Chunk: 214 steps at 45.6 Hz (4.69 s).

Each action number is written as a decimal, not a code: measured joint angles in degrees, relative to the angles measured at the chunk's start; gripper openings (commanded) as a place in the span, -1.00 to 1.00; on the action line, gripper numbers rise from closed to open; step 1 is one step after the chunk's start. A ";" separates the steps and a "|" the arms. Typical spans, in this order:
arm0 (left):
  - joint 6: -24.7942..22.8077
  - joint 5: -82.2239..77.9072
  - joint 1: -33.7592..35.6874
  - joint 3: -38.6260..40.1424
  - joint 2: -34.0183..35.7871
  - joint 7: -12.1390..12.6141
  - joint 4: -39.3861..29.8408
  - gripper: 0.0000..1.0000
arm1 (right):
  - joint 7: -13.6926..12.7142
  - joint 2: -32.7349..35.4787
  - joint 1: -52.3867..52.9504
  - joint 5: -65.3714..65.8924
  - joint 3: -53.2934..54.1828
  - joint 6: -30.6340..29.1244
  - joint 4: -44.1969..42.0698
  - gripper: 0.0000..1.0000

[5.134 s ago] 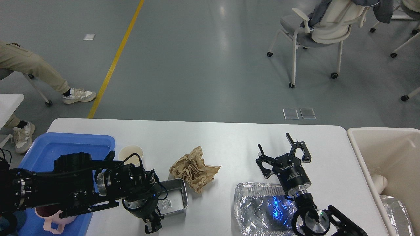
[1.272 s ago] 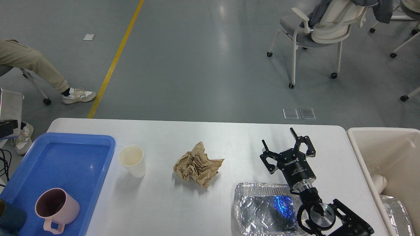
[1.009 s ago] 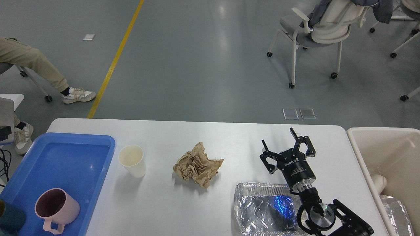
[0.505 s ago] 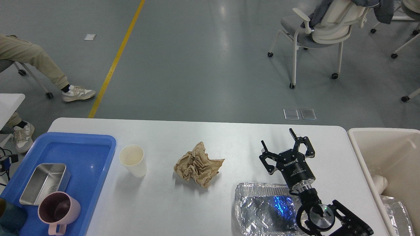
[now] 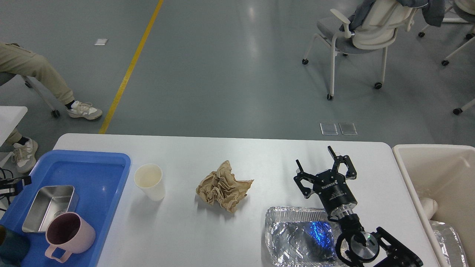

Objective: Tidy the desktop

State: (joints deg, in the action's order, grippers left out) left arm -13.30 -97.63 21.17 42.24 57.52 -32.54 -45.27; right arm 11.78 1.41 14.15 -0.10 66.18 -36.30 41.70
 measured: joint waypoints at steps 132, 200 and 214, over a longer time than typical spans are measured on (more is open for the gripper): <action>-0.45 81.09 -7.24 33.33 -36.87 22.08 -19.01 0.95 | 0.42 13.93 -2.76 -1.22 13.40 0.03 1.44 1.00; -0.21 80.91 -7.93 33.42 -41.95 22.41 -19.40 0.95 | 0.80 76.38 -27.10 36.73 10.58 4.02 35.80 1.00; -0.66 80.77 -7.48 32.74 -41.63 22.49 -18.84 0.95 | 0.98 75.22 -27.08 33.21 10.61 6.30 31.78 1.00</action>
State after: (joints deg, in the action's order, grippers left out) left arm -13.96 -16.86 13.69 74.98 15.89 -10.06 -64.10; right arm 12.76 76.63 -12.94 33.11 76.79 -29.99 73.49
